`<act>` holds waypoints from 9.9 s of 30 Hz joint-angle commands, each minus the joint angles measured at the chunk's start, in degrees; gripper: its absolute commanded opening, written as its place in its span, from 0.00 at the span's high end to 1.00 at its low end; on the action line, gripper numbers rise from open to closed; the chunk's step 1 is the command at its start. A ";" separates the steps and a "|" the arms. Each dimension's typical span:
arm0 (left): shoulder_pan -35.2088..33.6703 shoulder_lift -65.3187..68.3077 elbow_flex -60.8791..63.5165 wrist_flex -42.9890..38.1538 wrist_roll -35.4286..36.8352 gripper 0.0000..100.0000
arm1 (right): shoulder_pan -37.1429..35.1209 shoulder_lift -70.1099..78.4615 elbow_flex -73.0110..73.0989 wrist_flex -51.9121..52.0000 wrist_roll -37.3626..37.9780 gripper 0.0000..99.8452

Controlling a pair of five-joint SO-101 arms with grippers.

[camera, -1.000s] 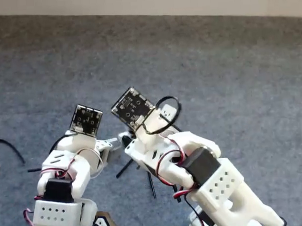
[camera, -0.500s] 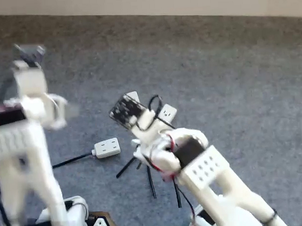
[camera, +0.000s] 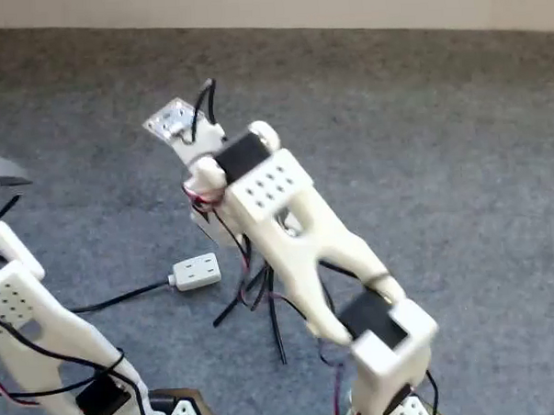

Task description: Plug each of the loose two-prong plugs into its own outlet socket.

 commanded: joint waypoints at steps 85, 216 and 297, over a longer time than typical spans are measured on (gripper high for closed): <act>-3.65 11.56 -12.18 -1.14 -12.13 0.63 | -8.13 10.07 10.51 -16.22 -26.20 0.89; -8.22 6.11 -12.00 1.76 -5.01 0.60 | -4.62 8.57 -18.07 2.86 -53.89 0.95; -8.22 9.89 -14.90 0.53 -7.12 0.60 | -7.87 8.22 1.63 -3.91 -56.44 0.95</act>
